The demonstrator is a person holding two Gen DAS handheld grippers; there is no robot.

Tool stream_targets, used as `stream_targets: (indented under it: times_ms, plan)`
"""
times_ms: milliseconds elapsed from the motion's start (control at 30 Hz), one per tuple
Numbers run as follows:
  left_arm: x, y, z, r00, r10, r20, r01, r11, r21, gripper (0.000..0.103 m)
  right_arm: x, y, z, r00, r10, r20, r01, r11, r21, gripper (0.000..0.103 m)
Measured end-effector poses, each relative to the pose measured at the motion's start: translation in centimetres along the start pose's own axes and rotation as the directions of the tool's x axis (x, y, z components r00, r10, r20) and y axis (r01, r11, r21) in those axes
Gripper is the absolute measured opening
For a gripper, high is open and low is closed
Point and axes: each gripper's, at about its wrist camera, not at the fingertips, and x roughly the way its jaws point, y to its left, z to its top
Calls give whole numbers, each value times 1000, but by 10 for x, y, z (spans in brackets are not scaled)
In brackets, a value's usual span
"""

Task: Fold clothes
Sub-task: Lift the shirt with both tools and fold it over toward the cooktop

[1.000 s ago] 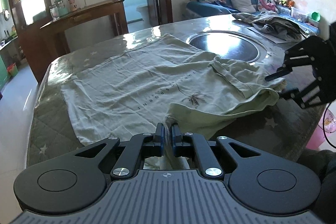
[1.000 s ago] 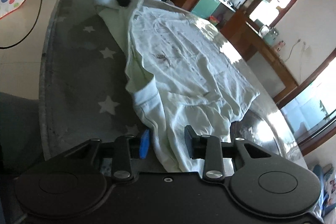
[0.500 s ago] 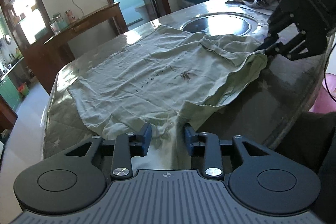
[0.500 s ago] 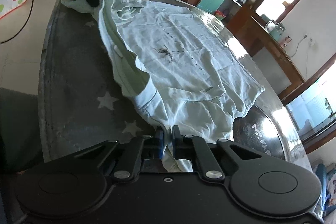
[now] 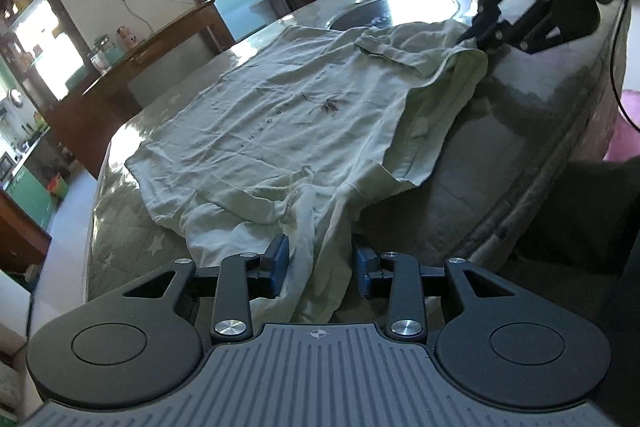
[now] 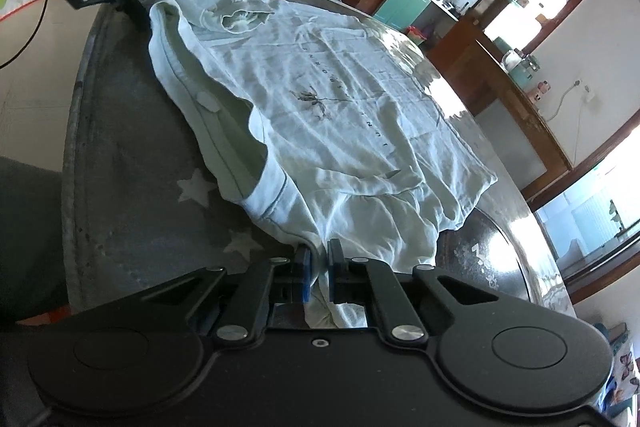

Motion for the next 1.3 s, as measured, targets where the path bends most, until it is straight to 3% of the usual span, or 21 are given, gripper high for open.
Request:
stream_targets:
  times_ms: [100,333,633,767,1000,1300]
  plan:
    - [-1,2,2,1000,1,10,-1,1000,-11,8,-2,-1,1,1000,-2,2,2,1000,18,5]
    - [-32,11,9,998,-4,67,7,999,-46,7,-28,-3,4,1000,3,29,-5,999,54,3]
    - [-108,4,12,995,-18,98,22,999,-45,7,-108,6,12,995,82,59,-85,995,51,3]
    - [-119,7,16,993,21,117,-13,998,-67,7,-133,2,23,993,83,81,-88,995,55,3]
    - [-85,46,49,983,108,147,-88,987,-136,7,-98,-38,41,993,1,114,-8,998,60,3]
    - [-11,108,98,984,121,131,-104,986,-131,7,-17,-121,64,994,-54,100,40,990,133,3]
